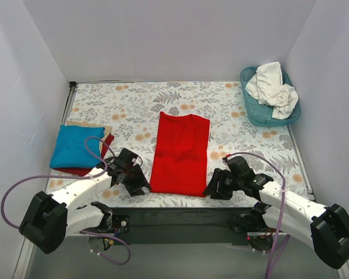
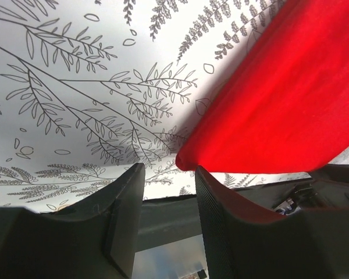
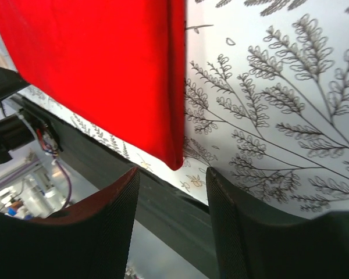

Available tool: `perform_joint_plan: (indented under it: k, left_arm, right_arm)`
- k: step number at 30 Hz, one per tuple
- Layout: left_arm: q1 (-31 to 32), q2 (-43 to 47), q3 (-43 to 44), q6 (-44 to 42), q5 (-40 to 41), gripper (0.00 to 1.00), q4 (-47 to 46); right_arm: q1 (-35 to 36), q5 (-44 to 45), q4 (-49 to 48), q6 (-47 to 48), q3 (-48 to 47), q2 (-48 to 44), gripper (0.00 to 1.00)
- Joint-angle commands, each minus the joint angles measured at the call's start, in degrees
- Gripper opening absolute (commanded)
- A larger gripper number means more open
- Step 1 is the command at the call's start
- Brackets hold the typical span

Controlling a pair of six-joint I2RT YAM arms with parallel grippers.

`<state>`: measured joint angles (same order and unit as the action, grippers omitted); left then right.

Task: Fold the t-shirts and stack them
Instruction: Fold the tshirt

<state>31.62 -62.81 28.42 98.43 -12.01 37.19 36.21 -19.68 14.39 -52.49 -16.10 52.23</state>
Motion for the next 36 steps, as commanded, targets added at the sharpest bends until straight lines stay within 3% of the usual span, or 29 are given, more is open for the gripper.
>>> perform_joint_plan:
  k: [1, 19, 29, 33, 35, 36]
  left_arm:
    - [0.38, -0.21, -0.65, 0.79, 1.11, 0.38, -1.86]
    - [1.08, -5.13, -2.5, -0.61, 0.32, 0.33, -9.06]
    - [2.13, -6.98, -3.46, -1.05, -0.64, 0.19, -11.43]
    - [3.27, -7.77, -2.94, -1.05, -1.43, 0.02, -11.7]
    - [3.63, -7.51, -2.5, -1.31, -1.61, 0.0, -11.7]
    - [3.72, -7.42, -2.41, -1.31, -1.79, 0.0, -11.44]
  right_arm:
    - [0.45, -2.02, -2.96, -3.14, 2.64, 0.42, 0.56]
    - [0.44, 1.75, -7.27, -12.55, 8.98, -2.92, 0.5]
    - [0.45, 3.95, -12.37, -13.43, 10.3, -0.2, 0.43]
    - [0.44, 4.65, -13.51, -12.64, 10.21, 1.03, 0.25]
    - [0.45, 4.57, -13.43, -10.98, 9.34, 1.12, 0.16]
    - [0.44, 4.39, -13.34, -10.18, 9.07, 1.04, 0.07]
